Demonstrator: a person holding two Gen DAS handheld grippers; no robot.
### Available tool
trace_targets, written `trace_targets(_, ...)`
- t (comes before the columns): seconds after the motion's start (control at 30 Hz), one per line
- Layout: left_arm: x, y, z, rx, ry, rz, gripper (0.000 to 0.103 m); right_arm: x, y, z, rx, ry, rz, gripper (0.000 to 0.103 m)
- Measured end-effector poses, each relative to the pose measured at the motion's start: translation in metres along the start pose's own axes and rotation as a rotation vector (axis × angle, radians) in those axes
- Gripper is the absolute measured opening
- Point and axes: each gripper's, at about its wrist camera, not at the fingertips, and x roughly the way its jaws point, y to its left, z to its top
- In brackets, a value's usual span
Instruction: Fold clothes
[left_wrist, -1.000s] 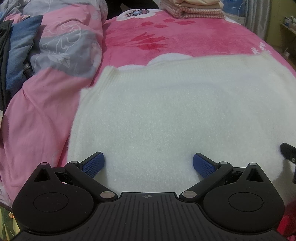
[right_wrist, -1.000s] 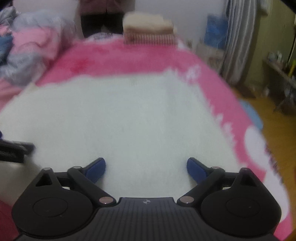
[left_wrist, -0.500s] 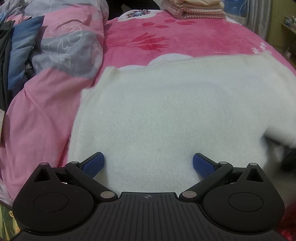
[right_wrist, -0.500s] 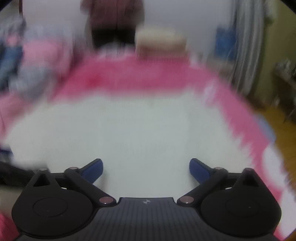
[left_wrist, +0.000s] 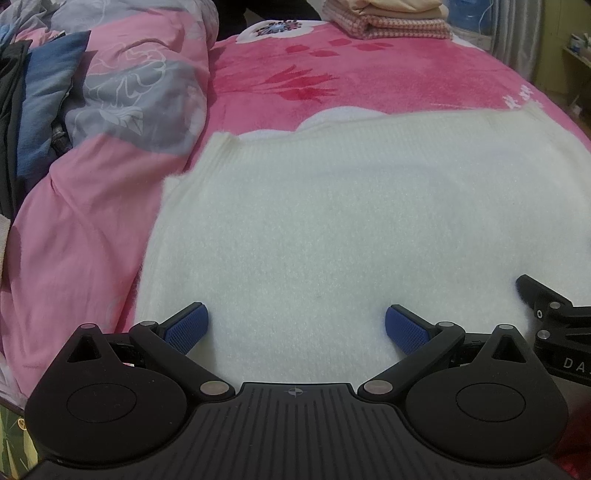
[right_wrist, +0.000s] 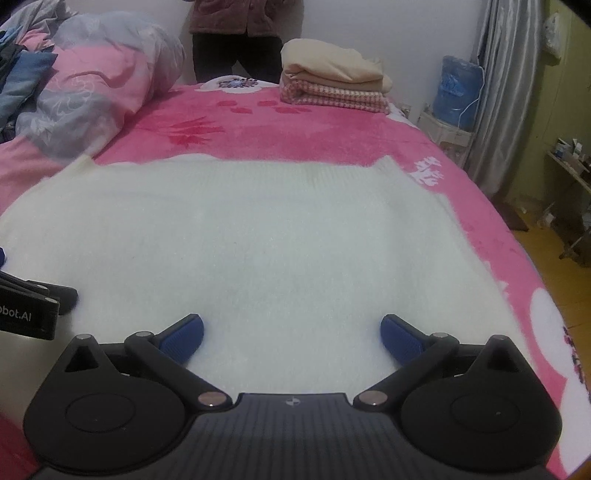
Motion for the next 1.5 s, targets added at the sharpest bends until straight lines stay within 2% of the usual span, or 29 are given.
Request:
trace_targets(1.07, -0.001, 0.003, -0.001, -0.005, -0.011, -0.005, 0.103, -0.001, -0.001, 0.001, 0.003, 0.009, 0.001, 0.103)
trace_targets(1.37, -0.027, -0.002, 0.009, 0.030, -0.180, -0.021, 0.103, -0.001, -0.001, 0.001, 0.003, 0.009, 0.002, 0.103)
trace_targets(1.43, -0.017, -0.005, 0.016, 0.025, -0.160, -0.012, 0.103, -0.001, -0.001, 0.000, 0.004, 0.009, 0.002, 0.103)
trace_targets(1.5, 0.001, -0.004, 0.019, 0.006, -0.099, -0.002, 0.103, -0.001, -0.001, 0.000, 0.004, 0.008, 0.003, 0.103)
